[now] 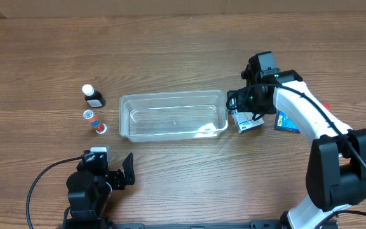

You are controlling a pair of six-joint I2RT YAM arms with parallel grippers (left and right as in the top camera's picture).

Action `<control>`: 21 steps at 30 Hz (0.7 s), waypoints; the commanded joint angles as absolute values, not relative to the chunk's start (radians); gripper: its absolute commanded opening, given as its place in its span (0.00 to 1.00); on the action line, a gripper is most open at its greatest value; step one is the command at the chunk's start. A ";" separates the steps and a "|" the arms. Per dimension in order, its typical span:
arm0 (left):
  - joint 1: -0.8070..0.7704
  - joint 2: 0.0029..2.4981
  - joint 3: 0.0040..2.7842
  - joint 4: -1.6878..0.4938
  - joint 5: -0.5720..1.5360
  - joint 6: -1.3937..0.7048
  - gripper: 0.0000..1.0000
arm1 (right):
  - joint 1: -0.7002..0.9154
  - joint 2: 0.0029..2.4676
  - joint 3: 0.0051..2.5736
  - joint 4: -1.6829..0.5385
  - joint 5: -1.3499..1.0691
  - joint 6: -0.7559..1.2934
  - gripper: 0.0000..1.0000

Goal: Pack container
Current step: 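Carry the white box left and lower it into the container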

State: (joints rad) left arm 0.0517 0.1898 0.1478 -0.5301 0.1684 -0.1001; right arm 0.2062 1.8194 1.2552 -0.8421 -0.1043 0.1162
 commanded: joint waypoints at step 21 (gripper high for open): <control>0.045 0.181 0.146 -0.527 0.165 -0.081 1.00 | 0.201 1.877 1.173 -0.766 -0.060 0.215 0.89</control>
State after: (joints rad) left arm 0.0517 0.1898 0.1478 -0.5301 0.1684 -0.1001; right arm 0.2035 1.8645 1.1751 -0.7712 -0.0628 0.2092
